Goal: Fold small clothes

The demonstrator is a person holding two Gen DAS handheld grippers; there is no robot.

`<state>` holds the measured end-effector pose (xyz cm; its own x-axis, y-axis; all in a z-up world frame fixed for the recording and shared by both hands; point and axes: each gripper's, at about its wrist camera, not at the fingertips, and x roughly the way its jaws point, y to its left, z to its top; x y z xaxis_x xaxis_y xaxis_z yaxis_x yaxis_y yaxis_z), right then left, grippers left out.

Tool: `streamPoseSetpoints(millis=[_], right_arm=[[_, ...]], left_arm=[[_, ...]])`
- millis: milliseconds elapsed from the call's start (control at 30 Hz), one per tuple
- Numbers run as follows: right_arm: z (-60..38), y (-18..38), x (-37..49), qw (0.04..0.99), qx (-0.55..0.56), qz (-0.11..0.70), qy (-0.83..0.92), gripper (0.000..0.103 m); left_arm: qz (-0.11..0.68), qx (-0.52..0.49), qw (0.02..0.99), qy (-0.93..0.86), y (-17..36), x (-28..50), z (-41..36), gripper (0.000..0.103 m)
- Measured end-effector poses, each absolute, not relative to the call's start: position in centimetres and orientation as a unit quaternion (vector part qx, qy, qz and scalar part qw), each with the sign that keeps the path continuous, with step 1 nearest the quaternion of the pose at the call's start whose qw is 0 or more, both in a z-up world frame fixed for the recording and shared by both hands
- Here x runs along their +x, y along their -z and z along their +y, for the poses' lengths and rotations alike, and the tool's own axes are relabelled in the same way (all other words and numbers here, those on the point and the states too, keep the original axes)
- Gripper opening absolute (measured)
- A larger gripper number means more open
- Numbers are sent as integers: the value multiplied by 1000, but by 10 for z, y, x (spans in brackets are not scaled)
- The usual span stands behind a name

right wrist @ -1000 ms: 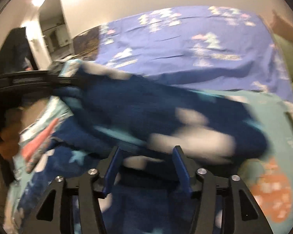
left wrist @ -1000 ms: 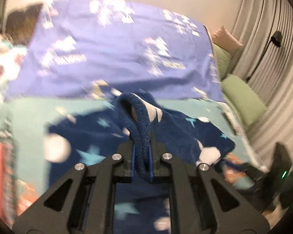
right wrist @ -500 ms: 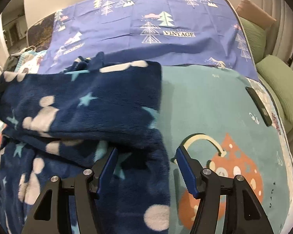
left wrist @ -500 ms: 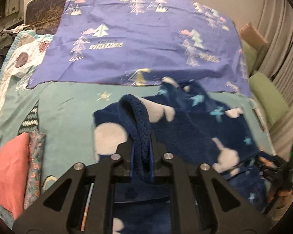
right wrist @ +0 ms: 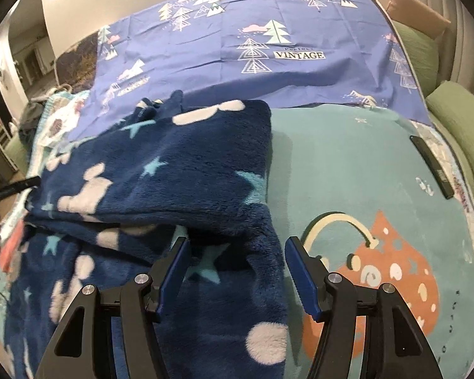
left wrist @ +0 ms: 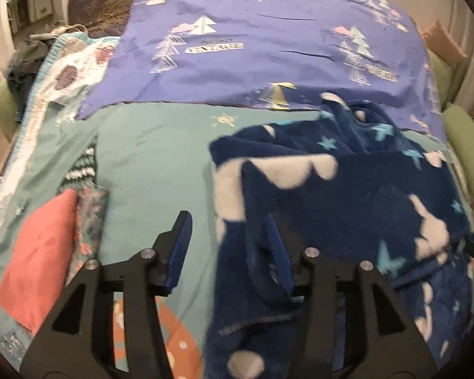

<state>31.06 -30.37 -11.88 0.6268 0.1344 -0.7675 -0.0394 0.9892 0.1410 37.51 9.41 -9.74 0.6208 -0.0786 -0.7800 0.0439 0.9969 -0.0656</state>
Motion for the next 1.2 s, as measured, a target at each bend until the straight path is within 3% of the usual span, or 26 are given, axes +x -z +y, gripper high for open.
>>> streamPoseSetpoints(millis=[100, 167, 233, 267, 300, 333, 467, 600, 733, 833, 1100, 1200], right_arm=[[-301, 121, 314, 898, 45, 436, -42, 64], [-300, 128, 318, 893, 40, 447, -37, 64], [-304, 137, 325, 887, 52, 458, -33, 63], [-307, 141, 328, 883, 63, 465, -29, 49], [-313, 146, 329, 879, 81, 469, -29, 12], [-320, 149, 330, 875, 109, 471, -40, 10], [-340, 149, 324, 870, 163, 464, -34, 10], [-326, 134, 311, 885, 118, 451, -20, 16], [-301, 109, 291, 909, 90, 404, -53, 16], [-280, 109, 295, 900, 84, 416, -97, 13], [-279, 100, 289, 916, 20, 395, 62, 16], [-273, 92, 282, 923, 37, 381, -20, 16]], left_arm=[[431, -10, 900, 57, 103, 362, 87, 75], [435, 24, 898, 52, 113, 361, 77, 74], [437, 42, 897, 50, 125, 362, 72, 44], [439, 26, 895, 68, 129, 362, 72, 34], [433, 23, 899, 62, 128, 360, 73, 30], [427, 26, 902, 61, 127, 358, 73, 29], [418, 20, 906, 67, 125, 350, 76, 31], [417, -3, 907, 67, 115, 345, 78, 32], [422, 15, 905, 57, 119, 350, 71, 32], [422, 13, 905, 50, 122, 351, 69, 32], [425, 12, 904, 50, 125, 352, 70, 32], [423, 13, 905, 47, 126, 352, 69, 32]])
